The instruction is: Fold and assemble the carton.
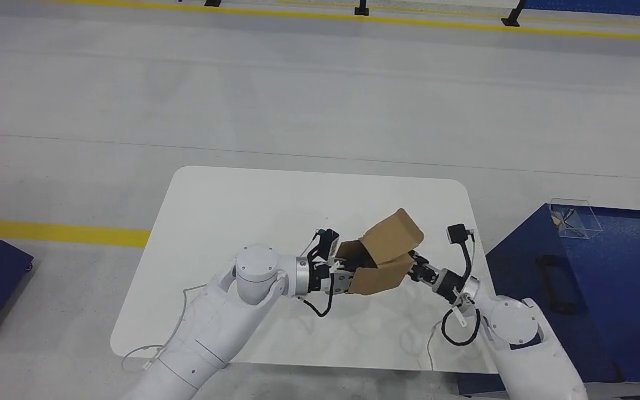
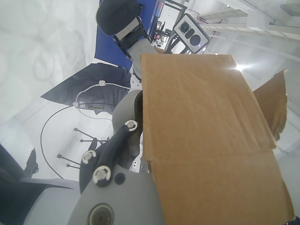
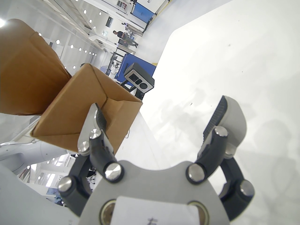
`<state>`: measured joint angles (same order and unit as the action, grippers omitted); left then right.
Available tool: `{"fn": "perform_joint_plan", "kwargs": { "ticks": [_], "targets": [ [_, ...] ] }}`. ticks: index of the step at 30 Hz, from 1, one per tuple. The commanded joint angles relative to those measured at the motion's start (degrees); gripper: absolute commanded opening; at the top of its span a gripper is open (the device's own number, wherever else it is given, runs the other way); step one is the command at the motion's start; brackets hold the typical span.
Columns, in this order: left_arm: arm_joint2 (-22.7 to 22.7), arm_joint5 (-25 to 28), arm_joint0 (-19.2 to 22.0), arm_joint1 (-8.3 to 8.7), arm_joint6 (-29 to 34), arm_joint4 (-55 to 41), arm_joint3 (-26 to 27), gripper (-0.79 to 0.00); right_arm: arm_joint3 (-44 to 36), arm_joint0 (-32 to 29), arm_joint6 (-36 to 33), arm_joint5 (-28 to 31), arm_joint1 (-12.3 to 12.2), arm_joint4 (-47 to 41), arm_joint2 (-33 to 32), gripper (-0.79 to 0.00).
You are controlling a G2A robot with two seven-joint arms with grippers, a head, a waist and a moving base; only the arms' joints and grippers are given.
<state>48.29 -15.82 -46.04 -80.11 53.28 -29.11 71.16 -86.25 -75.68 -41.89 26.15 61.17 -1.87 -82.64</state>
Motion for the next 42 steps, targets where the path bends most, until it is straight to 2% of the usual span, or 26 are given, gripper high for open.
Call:
{"fn": "perform_joint_plan", "kwargs": {
  "ticks": [1, 12, 17, 24, 36, 39, 42],
  "targets": [
    [0.01, -0.04, -0.01, -0.01, 0.0, 0.03, 0.03, -0.785, 0.09, 0.08, 0.2, 0.07, 0.01, -0.05, 0.17, 0.0],
    [0.29, 0.06, -0.04, -0.02, 0.11, -0.08, -0.27, -0.785, 3.71, 0.17, 1.47, -0.72, -0.41, -2.86, -2.71, 0.0],
    [0.32, -0.06, 0.07, -0.07, 0.2, -0.16, -0.57, -0.785, 5.35, 0.73, 0.05, -1.91, -0.38, 0.31, -0.58, 0.0],
    [-0.41, -0.31, 0.56, -0.39, 0.02, -0.19, -1.0, -0.785, 4.57, 0.57, -2.31, 0.39, -0.08, -5.24, 1.28, 0.0],
    [-0.59, 0.16, 0.41, -0.55, 0.09, -0.09, -1.15, -0.785, 4.12, 0.15, -1.0, 1.18, -0.04, -6.84, 1.71, 0.0],
    [-0.39, 0.44, 0.15, -0.51, 0.15, -0.14, -1.04, -0.785, 4.32, -0.27, 2.24, 2.92, 0.1, -8.52, 0.96, 0.0],
    [-0.36, 0.54, 0.02, -0.5, 0.25, -0.12, -1.01, -0.785, 3.93, -1.96, 12.66, 6.96, 0.3, -3.82, -1.08, 0.0]
  ]
}}
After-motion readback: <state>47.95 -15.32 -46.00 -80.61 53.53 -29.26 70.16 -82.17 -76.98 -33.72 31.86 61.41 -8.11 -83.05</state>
